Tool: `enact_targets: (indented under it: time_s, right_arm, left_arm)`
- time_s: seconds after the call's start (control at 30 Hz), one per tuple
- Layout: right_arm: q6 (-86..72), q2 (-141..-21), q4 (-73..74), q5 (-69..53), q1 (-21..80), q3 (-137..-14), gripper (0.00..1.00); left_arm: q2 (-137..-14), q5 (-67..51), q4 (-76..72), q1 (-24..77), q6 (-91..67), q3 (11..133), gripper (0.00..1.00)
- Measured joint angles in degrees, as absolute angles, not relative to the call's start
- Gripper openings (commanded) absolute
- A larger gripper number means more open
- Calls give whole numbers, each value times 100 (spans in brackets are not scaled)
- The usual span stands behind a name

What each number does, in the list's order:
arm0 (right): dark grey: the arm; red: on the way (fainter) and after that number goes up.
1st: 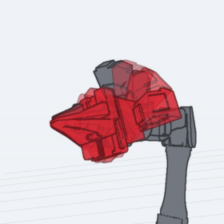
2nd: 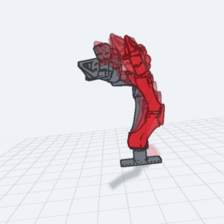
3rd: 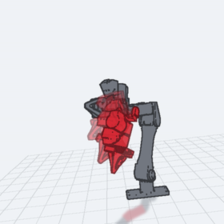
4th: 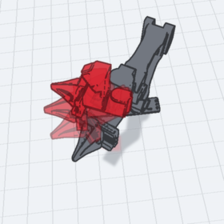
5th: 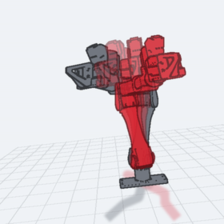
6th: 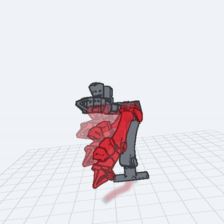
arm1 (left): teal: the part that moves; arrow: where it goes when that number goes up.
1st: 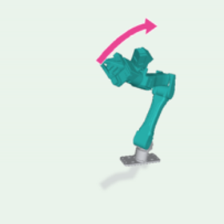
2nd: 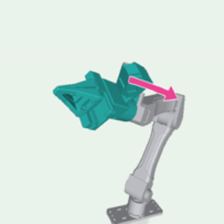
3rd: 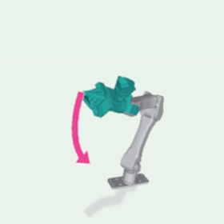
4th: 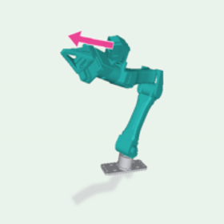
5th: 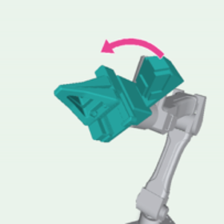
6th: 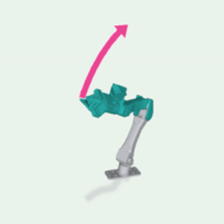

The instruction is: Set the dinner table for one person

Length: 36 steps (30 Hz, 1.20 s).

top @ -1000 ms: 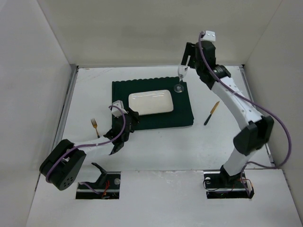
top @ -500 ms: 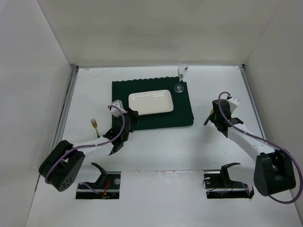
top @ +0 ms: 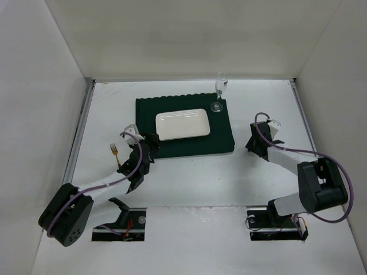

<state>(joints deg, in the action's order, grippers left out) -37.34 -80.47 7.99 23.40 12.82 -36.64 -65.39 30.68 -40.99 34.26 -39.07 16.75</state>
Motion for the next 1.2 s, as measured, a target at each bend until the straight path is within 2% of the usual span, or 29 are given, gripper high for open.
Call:
enact_targets:
  time_s: [0.07,0.13,0.27,0.37,0.6,0.73,0.93,1.2]
  right_arm:
    - [-3732,-8173,705,2290,1282,-3667,43]
    - [-3726,-8289,635,2250,1282,-3671,38]
    - [-3732,-8488,489,2255,1280,-3791,16]
    - [-3815,-8468,447,2255,1280,-3771,10]
    - [-3833,-7389,766,2320,1361,-3588,9]
    - [-3677,-6812,773,2309,2058,-3658,10]
    - [-3485,-7590,679,1907,3083,-4115,10]
    - [-3426,-8753,377,1627,3157,-4823,10]
  left_arm:
    - [-6322,3164,-4097,3391,-3911,1575,41]
    - [-6128,3267,-4106,3356,-3922,1492,41]
    - [-5953,3409,-4097,3288,-3931,1435,41]
    - [-5935,3476,-4097,3247,-3935,1431,41]
    - [-5955,3500,-4095,3179,-3951,1409,42]
    - [-6018,3503,-4095,3177,-3951,1409,42]
    - [-6125,3507,-4093,3177,-3951,1409,42]
    - [-6147,3522,-4097,3188,-3948,1409,42]
